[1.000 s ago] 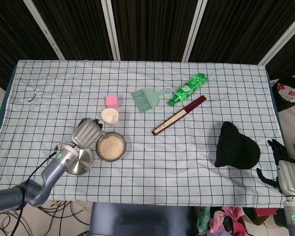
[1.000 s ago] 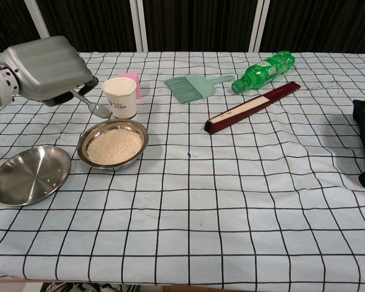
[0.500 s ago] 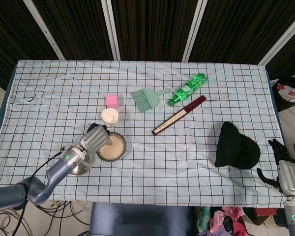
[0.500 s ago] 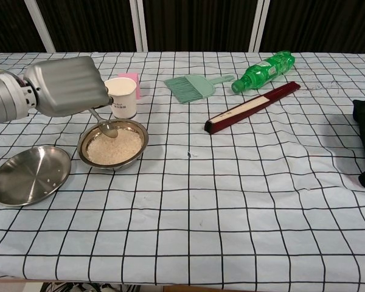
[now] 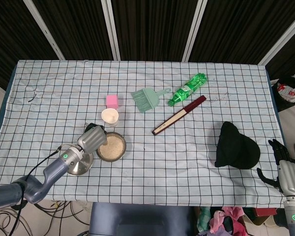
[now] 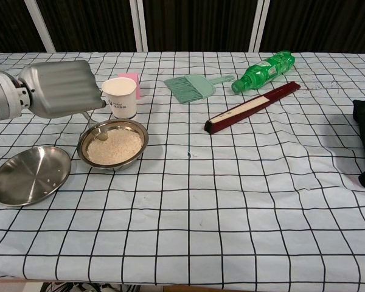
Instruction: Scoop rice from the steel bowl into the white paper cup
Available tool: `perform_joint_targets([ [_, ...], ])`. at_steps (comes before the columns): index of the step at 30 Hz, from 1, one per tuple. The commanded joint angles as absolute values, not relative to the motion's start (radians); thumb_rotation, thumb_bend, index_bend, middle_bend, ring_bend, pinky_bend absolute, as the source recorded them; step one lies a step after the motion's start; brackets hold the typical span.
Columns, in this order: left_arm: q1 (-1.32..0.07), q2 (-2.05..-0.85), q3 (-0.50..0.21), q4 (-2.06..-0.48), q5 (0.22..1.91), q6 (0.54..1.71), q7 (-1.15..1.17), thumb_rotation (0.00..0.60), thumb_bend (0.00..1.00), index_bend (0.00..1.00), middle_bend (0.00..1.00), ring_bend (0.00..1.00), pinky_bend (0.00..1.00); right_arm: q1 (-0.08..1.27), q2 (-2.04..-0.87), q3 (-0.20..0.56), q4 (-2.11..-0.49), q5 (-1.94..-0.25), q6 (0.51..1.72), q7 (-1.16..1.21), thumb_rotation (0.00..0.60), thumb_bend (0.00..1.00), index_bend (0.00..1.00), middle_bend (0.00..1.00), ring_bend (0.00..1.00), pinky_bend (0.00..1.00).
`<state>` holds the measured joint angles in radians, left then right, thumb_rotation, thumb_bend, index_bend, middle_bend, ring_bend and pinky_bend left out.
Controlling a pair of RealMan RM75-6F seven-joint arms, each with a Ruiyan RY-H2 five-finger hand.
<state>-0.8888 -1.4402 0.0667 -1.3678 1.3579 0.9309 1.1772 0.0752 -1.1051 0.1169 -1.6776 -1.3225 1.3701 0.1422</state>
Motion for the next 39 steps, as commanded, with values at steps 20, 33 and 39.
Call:
perform_joint_targets([
  [20, -0.922, -1.490, 0.056, -1.353, 1.356, 0.861, 1.241, 0.600, 0.46, 0.58, 0.59, 1.00, 1.00, 0.072, -1.111, 0.121, -1.672, -1.332, 1.384, 0.157, 0.600, 0.30, 0.08, 0.00, 0.00, 0.21],
  [33, -0.890, -1.547, 0.031, -1.348, 1.278, 0.884, 1.232, 0.600, 0.46, 0.58, 0.59, 1.00, 1.00, 0.071, -1.112, 0.122, -1.670, -1.331, 1.384, 0.161, 0.600, 0.30, 0.08, 0.00, 0.00, 0.21],
  [39, -0.880, -1.559, 0.022, -1.352, 1.263, 0.906, 1.222, 0.600, 0.46, 0.58, 0.59, 1.00, 1.00, 0.071, -1.112, 0.122, -1.670, -1.333, 1.386, 0.161, 0.600, 0.30, 0.08, 0.00, 0.00, 0.21],
])
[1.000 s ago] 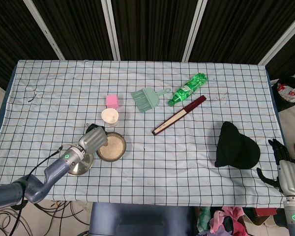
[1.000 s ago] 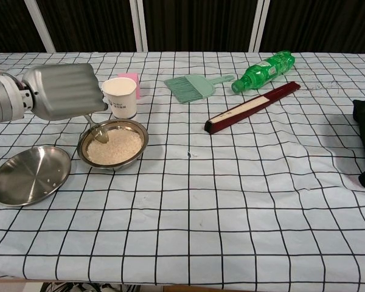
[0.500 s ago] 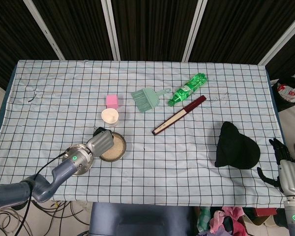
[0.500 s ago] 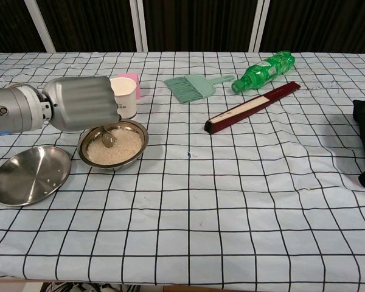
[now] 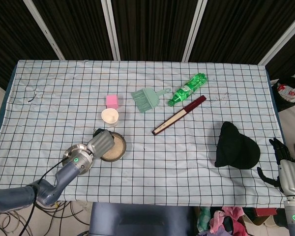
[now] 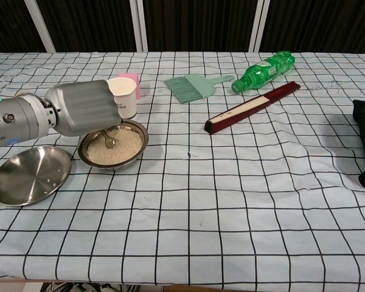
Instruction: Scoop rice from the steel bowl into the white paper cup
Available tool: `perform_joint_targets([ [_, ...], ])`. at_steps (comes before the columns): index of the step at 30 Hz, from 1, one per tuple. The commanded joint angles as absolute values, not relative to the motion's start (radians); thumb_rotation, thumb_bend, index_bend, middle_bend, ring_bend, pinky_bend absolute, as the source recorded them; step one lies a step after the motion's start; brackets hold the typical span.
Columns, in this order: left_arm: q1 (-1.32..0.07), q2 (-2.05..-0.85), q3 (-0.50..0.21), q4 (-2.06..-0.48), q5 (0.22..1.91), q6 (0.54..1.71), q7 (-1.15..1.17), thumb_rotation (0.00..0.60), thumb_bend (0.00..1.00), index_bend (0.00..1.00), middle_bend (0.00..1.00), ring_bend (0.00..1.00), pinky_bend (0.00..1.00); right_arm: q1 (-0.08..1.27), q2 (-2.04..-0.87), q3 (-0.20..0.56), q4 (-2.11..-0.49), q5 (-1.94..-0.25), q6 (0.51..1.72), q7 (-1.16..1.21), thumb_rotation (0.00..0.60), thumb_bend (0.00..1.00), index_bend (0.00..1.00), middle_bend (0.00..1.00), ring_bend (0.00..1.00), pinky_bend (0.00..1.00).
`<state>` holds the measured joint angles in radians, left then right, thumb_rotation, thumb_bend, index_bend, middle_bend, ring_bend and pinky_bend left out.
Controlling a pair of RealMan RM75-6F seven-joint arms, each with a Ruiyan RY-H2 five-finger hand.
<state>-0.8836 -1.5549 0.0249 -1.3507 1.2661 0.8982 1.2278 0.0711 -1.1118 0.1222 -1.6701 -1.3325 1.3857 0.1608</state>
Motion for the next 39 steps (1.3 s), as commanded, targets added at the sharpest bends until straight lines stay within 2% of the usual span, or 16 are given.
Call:
perform_joint_targets([
  [1, -0.877, -1.561, 0.020, -1.353, 1.259, 0.911, 1.217, 0.600, 0.46, 0.58, 0.59, 1.00, 1.00, 0.071, -1.112, 0.122, -1.670, -1.333, 1.386, 0.161, 0.600, 0.30, 0.08, 0.00, 0.00, 0.21],
  [18, -0.836, -1.559, -0.010, -1.378, 1.226, 0.986, 1.145, 0.600, 0.46, 0.58, 0.59, 1.00, 1.00, 0.070, -1.113, 0.122, -1.668, -1.338, 1.389, 0.162, 0.600, 0.30, 0.08, 0.00, 0.00, 0.21],
  [39, -0.801, -1.491, 0.006, -1.412, 1.278, 1.035, 1.055, 0.600, 0.46, 0.58, 0.59, 1.00, 1.00, 0.070, -1.114, 0.122, -1.665, -1.340, 1.392, 0.157, 0.600, 0.30, 0.08, 0.00, 0.00, 0.21],
])
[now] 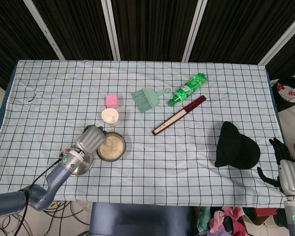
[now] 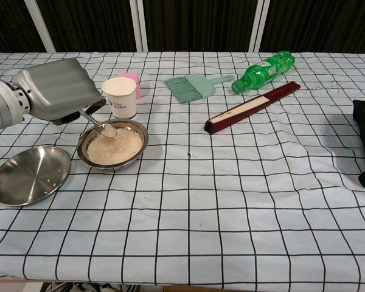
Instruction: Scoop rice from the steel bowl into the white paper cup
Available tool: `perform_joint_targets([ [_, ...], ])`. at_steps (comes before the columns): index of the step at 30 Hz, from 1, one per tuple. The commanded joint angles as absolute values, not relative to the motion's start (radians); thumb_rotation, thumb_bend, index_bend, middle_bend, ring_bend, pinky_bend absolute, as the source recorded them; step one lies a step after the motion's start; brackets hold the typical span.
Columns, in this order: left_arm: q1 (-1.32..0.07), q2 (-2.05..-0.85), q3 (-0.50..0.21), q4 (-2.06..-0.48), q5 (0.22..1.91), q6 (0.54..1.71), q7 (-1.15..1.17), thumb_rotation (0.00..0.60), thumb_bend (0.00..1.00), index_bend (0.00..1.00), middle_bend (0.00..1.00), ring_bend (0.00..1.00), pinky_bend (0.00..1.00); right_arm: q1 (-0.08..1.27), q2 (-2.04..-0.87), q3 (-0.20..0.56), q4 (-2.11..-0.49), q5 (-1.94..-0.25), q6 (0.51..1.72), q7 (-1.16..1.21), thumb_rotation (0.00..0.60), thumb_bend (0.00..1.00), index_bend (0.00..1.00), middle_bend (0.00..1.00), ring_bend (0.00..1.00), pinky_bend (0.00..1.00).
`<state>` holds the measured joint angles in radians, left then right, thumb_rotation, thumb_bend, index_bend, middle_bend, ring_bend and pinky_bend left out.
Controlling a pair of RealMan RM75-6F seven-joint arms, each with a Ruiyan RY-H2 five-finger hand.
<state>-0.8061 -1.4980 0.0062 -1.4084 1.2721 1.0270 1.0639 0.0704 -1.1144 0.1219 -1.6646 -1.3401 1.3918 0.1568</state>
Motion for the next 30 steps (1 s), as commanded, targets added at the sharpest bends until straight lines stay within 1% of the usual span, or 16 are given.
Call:
perform_joint_targets([
  [1, -0.797, -1.487, 0.006, -1.414, 1.282, 1.041, 1.049, 0.600, 0.46, 0.58, 0.59, 1.00, 1.00, 0.071, -1.115, 0.122, -1.665, -1.341, 1.392, 0.157, 0.600, 0.30, 0.08, 0.00, 0.00, 0.21],
  [11, -0.780, -1.470, -0.001, -1.415, 1.292, 1.057, 1.012, 0.600, 0.46, 0.58, 0.59, 1.00, 1.00, 0.071, -1.116, 0.122, -1.663, -1.342, 1.392, 0.155, 0.600, 0.30, 0.08, 0.00, 0.00, 0.21],
  [21, -0.778, -1.485, -0.007, -1.401, 1.293, 1.051, 1.016, 0.600, 0.46, 0.58, 0.59, 1.00, 1.00, 0.071, -1.115, 0.122, -1.664, -1.340, 1.391, 0.154, 0.600, 0.30, 0.08, 0.00, 0.00, 0.21],
  [30, -0.784, -1.479, -0.037, -1.412, 1.283, 1.058, 1.016, 0.600, 0.46, 0.58, 0.59, 1.00, 1.00, 0.071, -1.114, 0.122, -1.664, -1.338, 1.390, 0.154, 0.600, 0.30, 0.08, 0.00, 0.00, 0.21],
])
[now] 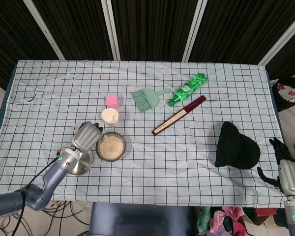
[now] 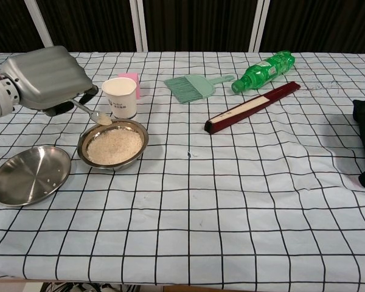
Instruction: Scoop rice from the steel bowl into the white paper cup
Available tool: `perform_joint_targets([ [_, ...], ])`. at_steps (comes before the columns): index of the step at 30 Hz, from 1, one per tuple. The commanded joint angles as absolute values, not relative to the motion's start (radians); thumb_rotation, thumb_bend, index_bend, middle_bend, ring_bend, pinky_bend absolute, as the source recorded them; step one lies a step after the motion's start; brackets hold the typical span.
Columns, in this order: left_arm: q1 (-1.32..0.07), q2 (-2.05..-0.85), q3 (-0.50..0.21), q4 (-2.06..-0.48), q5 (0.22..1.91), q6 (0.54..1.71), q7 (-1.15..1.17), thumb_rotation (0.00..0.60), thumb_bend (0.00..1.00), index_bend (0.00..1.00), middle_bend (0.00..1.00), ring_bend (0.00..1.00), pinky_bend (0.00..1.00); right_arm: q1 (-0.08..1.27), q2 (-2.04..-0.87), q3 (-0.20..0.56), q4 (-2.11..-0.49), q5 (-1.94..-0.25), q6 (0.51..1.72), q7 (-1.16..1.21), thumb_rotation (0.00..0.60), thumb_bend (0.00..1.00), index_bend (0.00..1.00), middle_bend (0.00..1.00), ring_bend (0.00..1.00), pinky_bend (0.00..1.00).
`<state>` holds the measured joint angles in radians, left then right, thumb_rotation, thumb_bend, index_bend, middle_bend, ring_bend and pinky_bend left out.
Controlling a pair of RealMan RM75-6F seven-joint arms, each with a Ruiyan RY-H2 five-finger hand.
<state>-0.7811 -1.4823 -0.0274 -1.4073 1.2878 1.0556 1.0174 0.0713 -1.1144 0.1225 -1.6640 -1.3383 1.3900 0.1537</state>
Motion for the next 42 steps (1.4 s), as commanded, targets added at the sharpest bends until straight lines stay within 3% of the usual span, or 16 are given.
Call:
perform_joint_targets([
  [1, -0.787, -1.478, -0.045, -1.415, 1.280, 1.058, 1.014, 0.600, 0.46, 0.58, 0.59, 1.00, 1.00, 0.071, -1.114, 0.122, -1.664, -1.338, 1.390, 0.154, 0.600, 0.30, 0.08, 0.00, 0.00, 0.21],
  [20, -0.869, -1.463, -0.182, -1.338, 1.138, 1.019, 1.042, 0.600, 0.46, 0.58, 0.59, 1.00, 1.00, 0.073, -1.113, 0.127, -1.666, -1.322, 1.382, 0.146, 0.600, 0.30, 0.08, 0.00, 0.00, 0.21],
  [42, -0.930, -1.546, -0.161, -1.177, 1.074, 0.959, 1.056, 0.600, 0.46, 0.58, 0.59, 1.00, 1.00, 0.072, -1.111, 0.129, -1.670, -1.318, 1.383, 0.146, 0.600, 0.30, 0.08, 0.00, 0.00, 0.21],
])
